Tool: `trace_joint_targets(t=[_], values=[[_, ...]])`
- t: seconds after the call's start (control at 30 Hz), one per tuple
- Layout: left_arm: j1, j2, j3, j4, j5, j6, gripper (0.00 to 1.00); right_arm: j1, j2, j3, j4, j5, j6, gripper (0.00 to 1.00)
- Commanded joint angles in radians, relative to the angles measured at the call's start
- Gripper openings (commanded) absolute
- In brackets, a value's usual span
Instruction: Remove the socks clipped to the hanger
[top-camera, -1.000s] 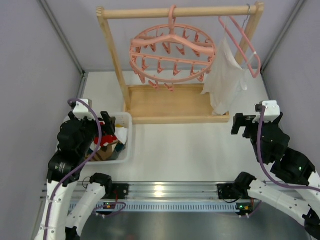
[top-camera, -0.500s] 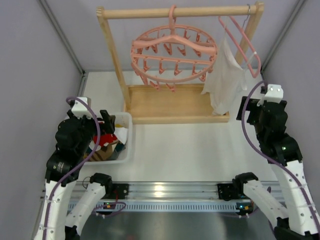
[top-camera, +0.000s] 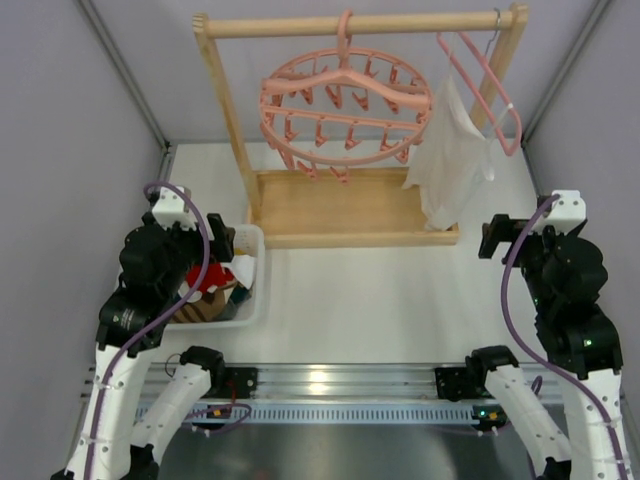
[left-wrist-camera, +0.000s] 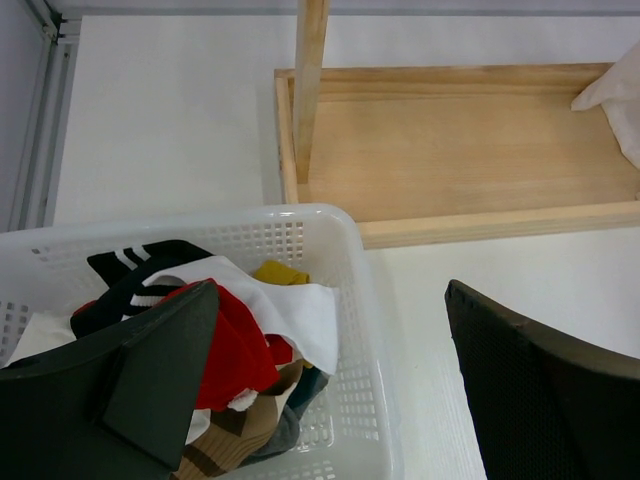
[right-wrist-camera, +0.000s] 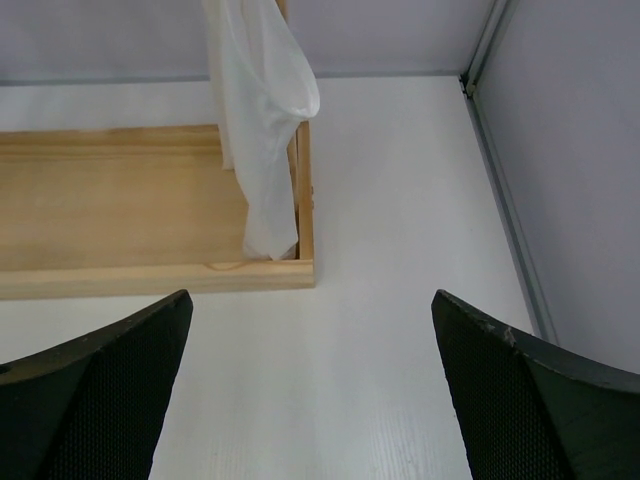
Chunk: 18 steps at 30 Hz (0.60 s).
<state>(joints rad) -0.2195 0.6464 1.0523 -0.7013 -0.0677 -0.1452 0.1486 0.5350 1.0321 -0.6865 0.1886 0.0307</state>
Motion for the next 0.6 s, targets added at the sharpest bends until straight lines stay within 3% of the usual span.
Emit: trace_joint_targets(t=[0.0, 0.57], values=[[-0.001, -0.007, 0.038, 0.054, 0.017, 0.022, 0.99, -0.006, -0.003, 0.019, -0.041, -0.018, -0.012, 0.99], [-0.001, -0.047, 0.028, 0.056, 0.011, 0.018, 0.98, -0.006, -0.046, 0.009, -0.041, -0.043, 0.014, 1.00]])
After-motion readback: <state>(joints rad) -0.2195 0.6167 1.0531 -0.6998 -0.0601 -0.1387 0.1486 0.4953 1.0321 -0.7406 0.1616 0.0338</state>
